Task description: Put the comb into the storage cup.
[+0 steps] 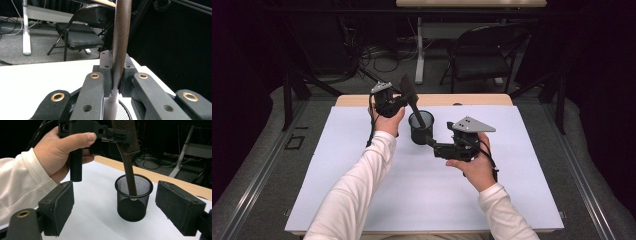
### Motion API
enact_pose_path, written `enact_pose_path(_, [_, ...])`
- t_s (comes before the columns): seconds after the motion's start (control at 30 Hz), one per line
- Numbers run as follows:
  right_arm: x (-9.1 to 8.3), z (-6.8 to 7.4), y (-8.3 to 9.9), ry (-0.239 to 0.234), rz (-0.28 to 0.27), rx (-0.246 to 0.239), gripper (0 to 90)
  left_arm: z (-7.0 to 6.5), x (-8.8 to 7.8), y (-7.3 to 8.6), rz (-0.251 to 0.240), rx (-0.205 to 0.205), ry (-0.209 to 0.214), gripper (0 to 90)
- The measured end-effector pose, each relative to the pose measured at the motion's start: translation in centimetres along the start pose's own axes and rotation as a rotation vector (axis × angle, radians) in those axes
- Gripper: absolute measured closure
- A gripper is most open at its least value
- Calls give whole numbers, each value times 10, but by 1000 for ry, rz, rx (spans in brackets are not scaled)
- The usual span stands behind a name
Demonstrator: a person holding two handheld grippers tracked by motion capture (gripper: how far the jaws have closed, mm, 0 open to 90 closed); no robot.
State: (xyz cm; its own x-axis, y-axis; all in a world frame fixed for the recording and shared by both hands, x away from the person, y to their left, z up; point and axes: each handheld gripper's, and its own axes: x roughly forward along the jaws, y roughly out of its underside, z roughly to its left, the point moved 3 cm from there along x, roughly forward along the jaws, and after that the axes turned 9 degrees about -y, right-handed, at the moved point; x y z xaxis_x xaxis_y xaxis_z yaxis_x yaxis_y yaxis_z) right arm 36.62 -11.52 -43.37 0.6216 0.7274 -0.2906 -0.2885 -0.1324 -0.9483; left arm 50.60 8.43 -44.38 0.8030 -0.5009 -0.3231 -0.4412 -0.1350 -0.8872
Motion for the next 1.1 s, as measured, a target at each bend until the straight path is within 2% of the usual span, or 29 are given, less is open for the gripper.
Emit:
enact_pose_path(0.4, [0, 0, 0, -2, -2, 1, 153, 1, 7, 7, 38, -1, -7, 839])
enact_pose_path(1.1, [1, 0, 0, -3, -4, 2, 153, 4, 23, 25, 107, -33, -14, 839])
